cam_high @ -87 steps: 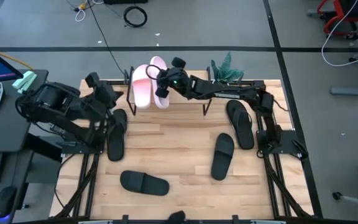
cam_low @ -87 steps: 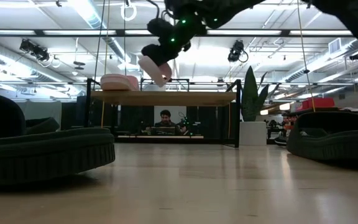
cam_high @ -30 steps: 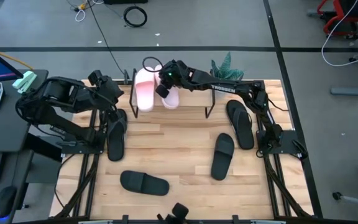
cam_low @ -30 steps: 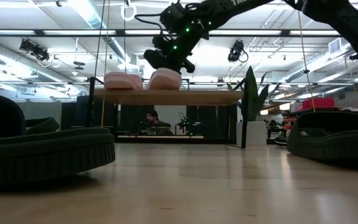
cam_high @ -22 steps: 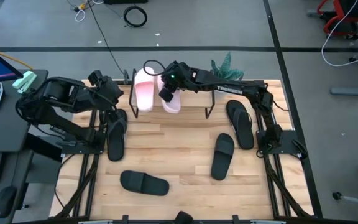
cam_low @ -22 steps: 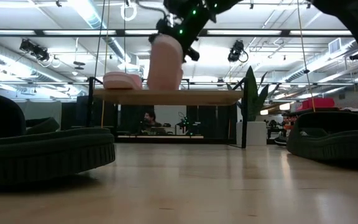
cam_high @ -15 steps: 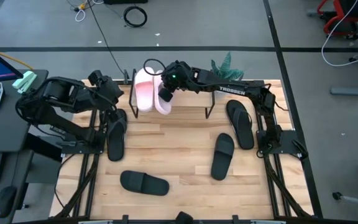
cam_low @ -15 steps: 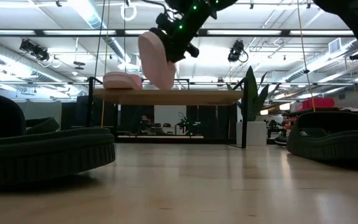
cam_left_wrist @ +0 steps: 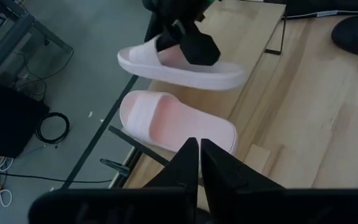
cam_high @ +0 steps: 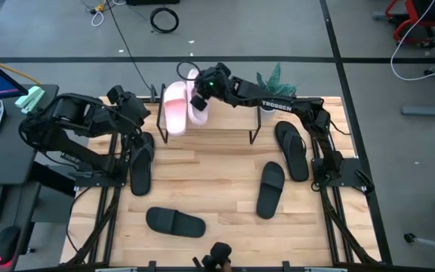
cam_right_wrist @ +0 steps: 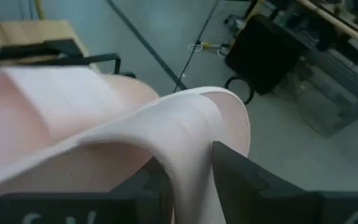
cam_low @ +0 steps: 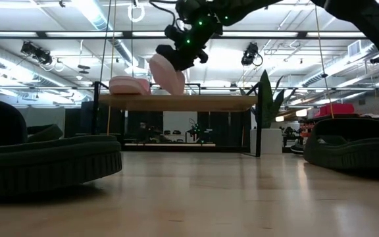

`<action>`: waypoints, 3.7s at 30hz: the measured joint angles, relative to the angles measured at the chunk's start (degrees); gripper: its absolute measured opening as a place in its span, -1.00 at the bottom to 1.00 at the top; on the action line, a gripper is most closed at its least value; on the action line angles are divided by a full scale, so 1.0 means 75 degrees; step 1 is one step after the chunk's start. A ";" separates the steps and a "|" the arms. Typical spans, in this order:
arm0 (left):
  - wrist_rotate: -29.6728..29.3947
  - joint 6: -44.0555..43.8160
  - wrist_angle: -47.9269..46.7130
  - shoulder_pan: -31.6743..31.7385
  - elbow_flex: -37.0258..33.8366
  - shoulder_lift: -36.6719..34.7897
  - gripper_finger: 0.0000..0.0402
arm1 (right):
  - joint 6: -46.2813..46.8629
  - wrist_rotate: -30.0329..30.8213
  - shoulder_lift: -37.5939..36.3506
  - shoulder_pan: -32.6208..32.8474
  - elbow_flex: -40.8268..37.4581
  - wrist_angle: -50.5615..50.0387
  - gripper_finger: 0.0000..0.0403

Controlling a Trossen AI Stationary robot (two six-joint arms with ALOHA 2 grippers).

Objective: Pick and place slides into the shelf
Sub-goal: Put the pink slipper on the shelf

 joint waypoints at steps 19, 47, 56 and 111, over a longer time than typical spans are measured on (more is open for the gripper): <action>0.1123 -0.0041 -0.0195 0.0000 0.0000 0.0000 -0.89 | 0.0002 -0.2110 -0.0023 -0.0351 -0.0475 -0.0487 -0.47; 0.2765 0.1815 0.7134 0.0336 -0.4789 0.0020 -0.98 | 0.1544 -0.2113 -0.0082 -0.0248 -0.0300 -0.0601 -0.47; 0.4898 0.2255 1.0249 0.1520 -0.6406 0.0012 -0.97 | 0.1549 -0.2110 -0.0087 -0.0152 -0.0300 -0.0594 -0.47; 0.6330 0.2017 1.0413 0.3314 -0.6749 0.0463 -0.98 | 0.0934 -0.1103 -0.0111 0.0273 -0.0300 -0.0972 -0.20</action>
